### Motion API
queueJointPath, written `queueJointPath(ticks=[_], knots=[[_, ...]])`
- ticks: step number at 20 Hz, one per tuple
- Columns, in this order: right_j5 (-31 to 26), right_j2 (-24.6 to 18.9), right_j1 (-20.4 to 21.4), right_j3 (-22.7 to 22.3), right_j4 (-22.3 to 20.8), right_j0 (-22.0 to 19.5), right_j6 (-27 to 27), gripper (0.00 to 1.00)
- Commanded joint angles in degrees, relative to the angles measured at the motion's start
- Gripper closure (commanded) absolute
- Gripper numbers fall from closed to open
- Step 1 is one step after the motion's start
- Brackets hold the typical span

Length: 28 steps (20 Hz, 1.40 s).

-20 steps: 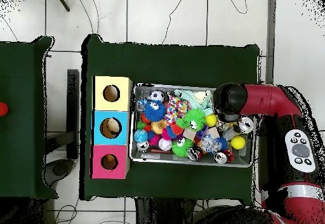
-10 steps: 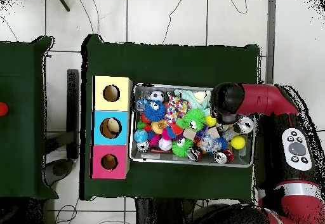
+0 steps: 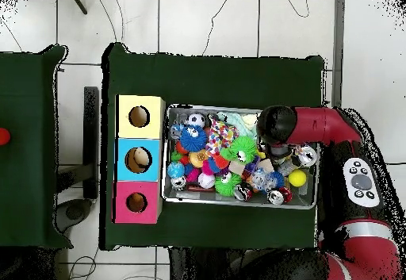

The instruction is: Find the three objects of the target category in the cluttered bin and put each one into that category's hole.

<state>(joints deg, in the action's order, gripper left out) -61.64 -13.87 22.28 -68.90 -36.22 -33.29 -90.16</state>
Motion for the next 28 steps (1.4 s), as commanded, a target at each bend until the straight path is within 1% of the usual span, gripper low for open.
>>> queueJointPath(ticks=[1,2,7,9,13,15,19,23,24,28], knots=[[-1.55,-2.51,-4.39,-1.71,-1.49,-0.54,11.14,1.0],[-1.48,-2.67,-4.44,-1.68,-1.3,-0.45,11.11,0.0],[-1.72,-3.08,-4.33,-0.79,-1.59,-0.29,12.25,0.0],[-1.28,-2.76,-3.96,-1.11,-2.2,-0.07,12.27,0.0],[2.44,-1.47,-3.81,-1.24,-4.96,0.86,10.96,0.0],[4.0,-1.06,-3.69,-1.41,-5.69,0.79,10.3,0.0],[4.85,-1.58,-3.93,-1.3,-5.84,0.61,9.97,0.0],[6.98,-2.42,-3.59,-2.6,-5.55,-0.05,8.97,0.0],[7.58,-2.8,-3.49,-3.14,-5.24,-0.35,8.84,1.0],[10.12,-3.88,-3.74,-3.96,-4.73,-1.28,9.29,1.0]])
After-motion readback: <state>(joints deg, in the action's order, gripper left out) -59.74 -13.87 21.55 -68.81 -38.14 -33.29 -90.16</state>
